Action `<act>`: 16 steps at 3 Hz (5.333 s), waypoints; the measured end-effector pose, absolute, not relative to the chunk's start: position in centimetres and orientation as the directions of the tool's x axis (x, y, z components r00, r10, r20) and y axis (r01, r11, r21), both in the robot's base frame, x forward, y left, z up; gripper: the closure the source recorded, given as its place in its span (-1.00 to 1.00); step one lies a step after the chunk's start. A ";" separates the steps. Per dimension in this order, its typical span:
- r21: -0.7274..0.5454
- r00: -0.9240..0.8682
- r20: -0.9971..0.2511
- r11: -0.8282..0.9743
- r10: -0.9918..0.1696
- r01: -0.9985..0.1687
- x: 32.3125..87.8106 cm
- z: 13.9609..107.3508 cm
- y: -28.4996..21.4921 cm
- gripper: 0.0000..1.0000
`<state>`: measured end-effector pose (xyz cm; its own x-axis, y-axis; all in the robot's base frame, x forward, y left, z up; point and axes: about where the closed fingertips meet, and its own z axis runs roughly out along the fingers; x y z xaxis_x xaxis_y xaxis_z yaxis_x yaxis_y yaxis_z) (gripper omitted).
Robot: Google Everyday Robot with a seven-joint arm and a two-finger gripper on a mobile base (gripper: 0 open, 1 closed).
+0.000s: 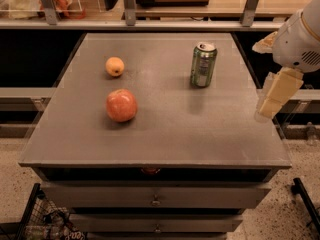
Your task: Knock green can over
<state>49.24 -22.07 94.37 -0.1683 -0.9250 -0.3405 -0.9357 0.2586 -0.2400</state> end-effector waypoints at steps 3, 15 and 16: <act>-0.288 -0.077 -0.467 0.234 -0.881 -0.929 54.1 94.0 -21.5 -1.00; -0.039 -0.064 -0.877 0.202 -0.477 -0.979 66.0 86.0 -13.4 -0.66; -0.031 -0.073 -0.878 0.210 -0.472 -0.977 65.9 85.7 -13.3 -0.22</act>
Offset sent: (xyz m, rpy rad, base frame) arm 0.0641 0.0018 -0.0043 0.1766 -0.1169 0.0758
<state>65.86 -13.28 85.71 -0.0732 -0.4724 -0.8783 -0.9773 0.2097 -0.0314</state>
